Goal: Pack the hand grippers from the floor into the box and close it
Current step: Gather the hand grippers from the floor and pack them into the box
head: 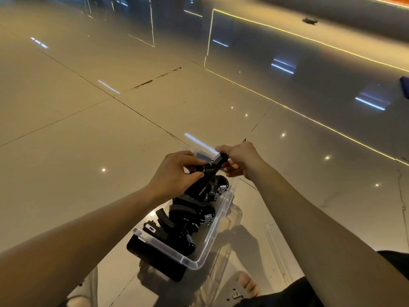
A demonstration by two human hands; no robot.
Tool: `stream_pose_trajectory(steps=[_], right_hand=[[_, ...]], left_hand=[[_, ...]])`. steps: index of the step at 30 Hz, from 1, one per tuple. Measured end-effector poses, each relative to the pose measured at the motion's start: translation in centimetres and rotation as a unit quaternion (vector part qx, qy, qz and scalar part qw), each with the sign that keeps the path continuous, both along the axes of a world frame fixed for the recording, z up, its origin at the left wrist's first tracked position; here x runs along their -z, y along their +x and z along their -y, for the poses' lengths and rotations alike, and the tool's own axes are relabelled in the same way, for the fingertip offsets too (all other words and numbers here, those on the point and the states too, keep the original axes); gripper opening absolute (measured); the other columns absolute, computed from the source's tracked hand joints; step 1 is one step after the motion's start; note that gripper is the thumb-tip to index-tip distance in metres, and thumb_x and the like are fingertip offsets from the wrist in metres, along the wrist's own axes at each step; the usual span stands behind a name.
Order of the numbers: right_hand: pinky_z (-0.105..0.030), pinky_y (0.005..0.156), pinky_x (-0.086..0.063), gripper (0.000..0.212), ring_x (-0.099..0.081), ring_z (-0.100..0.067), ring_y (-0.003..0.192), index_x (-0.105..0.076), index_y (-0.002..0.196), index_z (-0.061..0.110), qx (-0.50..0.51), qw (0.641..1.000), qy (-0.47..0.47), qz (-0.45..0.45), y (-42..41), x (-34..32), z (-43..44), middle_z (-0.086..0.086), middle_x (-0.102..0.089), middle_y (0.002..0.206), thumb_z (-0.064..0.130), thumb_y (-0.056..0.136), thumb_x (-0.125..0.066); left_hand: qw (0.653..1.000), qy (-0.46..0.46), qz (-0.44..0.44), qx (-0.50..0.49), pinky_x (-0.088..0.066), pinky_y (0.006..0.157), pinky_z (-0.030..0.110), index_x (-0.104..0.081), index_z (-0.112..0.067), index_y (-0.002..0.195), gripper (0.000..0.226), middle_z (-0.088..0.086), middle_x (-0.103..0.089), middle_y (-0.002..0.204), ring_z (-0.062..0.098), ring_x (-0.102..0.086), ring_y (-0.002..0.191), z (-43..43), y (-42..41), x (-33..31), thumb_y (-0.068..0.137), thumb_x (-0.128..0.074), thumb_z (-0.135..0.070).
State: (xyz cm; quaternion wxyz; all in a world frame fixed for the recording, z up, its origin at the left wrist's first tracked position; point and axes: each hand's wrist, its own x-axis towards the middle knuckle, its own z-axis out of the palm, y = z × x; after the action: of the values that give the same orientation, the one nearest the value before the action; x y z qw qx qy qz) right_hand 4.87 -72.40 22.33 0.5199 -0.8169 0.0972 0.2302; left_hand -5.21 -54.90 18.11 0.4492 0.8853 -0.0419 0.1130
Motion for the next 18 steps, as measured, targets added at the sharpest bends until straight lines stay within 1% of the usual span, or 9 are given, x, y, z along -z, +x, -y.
stream_pose_trajectory(steps=[1,3,5,7,9,12,14,16,18], right_hand=[[-0.044,0.066,-0.061,0.03,-0.061,-0.028,0.054,-0.066,0.093,-0.006,-0.002,1.0,-0.004,-0.006,-0.1,0.0,0.0,-0.025,-0.07,0.077,0.021,0.084,-0.075],[-0.038,0.058,-0.06,0.019,-0.06,-0.025,0.05,-0.064,0.09,-0.006,-0.002,1.0,-0.007,-0.019,-0.1,0.1,0.0,-0.023,-0.068,0.075,0.011,0.083,-0.067],[-0.032,0.048,-0.059,0.015,-0.059,-0.023,0.048,-0.061,0.09,-0.007,0.0,1.0,0.0,-0.027,-0.2,0.2,-0.1,-0.023,-0.066,0.076,0.006,0.084,-0.062],[-0.03,0.045,-0.058,0.014,-0.061,-0.023,0.048,-0.059,0.093,-0.01,0.002,0.999,0.016,-0.029,-0.2,0.4,0.0,-0.023,-0.065,0.077,0.002,0.085,-0.061],[-0.03,0.044,-0.057,0.014,-0.063,-0.027,0.049,-0.058,0.098,-0.012,0.003,0.999,0.032,-0.024,-0.2,0.5,0.1,-0.026,-0.064,0.084,-0.003,0.088,-0.061],[-0.035,0.048,-0.06,0.014,-0.067,-0.033,0.055,-0.061,0.103,-0.01,-0.021,0.999,0.043,-0.006,-0.2,1.1,0.5,-0.028,-0.064,0.097,-0.009,0.089,-0.061],[-0.039,0.054,-0.062,0.016,-0.069,-0.035,0.06,-0.062,0.104,-0.003,-0.045,0.998,0.039,0.006,-0.3,1.8,1.0,-0.026,-0.067,0.098,-0.011,0.09,-0.061],[-0.043,0.059,-0.063,0.019,-0.071,-0.039,0.068,-0.062,0.107,-0.001,-0.07,0.997,0.037,0.011,-0.4,2.6,1.5,-0.027,-0.067,0.099,-0.011,0.091,-0.06],[-0.044,0.062,-0.064,0.019,-0.071,-0.04,0.073,-0.063,0.107,0.003,-0.09,0.995,0.041,0.013,-0.6,3.3,1.9,-0.029,-0.068,0.101,-0.01,0.092,-0.059]], left_hand=[[1.0,-0.004,0.0,0.002,-0.054,0.08,0.029,-0.08,-0.023,0.105,0.025,-0.012,-0.07,0.092,0.006,-0.065,0.085,0.1,-0.1,0.0,0.081,-0.082,-0.019],[1.0,-0.02,-0.001,0.001,-0.053,0.079,0.029,-0.08,-0.023,0.101,0.024,-0.011,-0.068,0.093,0.008,-0.064,0.086,0.4,-0.4,-0.1,0.078,-0.084,-0.018],[0.999,-0.033,-0.004,-0.002,-0.052,0.08,0.031,-0.079,-0.023,0.1,0.026,-0.009,-0.066,0.092,0.009,-0.062,0.086,0.8,-0.5,-0.1,0.075,-0.085,-0.017],[1.0,-0.024,-0.013,0.002,-0.052,0.081,0.03,-0.077,-0.024,0.105,0.033,-0.01,-0.063,0.094,0.006,-0.061,0.088,0.9,-0.6,0.1,0.073,-0.086,-0.02],[1.0,-0.007,-0.025,0.006,-0.052,0.087,0.03,-0.073,-0.027,0.113,0.044,-0.013,-0.059,0.102,0.004,-0.06,0.096,0.7,-0.5,0.5,0.071,-0.086,-0.031],[0.999,0.014,-0.043,-0.014,-0.045,0.099,0.029,-0.066,-0.031,0.125,0.072,-0.016,-0.053,0.121,0.007,-0.054,0.114,-0.1,-0.1,0.7,0.061,-0.079,-0.062],[0.997,0.041,-0.069,-0.013,-0.036,0.106,0.029,-0.059,-0.03,0.136,0.091,-0.012,-0.049,0.138,0.009,-0.044,0.128,-1.1,0.3,0.8,0.058,-0.073,-0.072],[0.992,0.065,-0.108,0.021,-0.028,0.11,0.03,-0.048,-0.028,0.147,0.102,-0.009,-0.041,0.152,0.011,-0.035,0.139,-2.2,0.7,1.0,0.059,-0.077,-0.07],[0.984,0.074,-0.147,0.065,-0.025,0.113,0.031,-0.043,-0.024,0.151,0.099,-0.005,-0.039,0.156,0.013,-0.033,0.142,-3.3,0.9,1.7,0.067,-0.088,-0.052]])
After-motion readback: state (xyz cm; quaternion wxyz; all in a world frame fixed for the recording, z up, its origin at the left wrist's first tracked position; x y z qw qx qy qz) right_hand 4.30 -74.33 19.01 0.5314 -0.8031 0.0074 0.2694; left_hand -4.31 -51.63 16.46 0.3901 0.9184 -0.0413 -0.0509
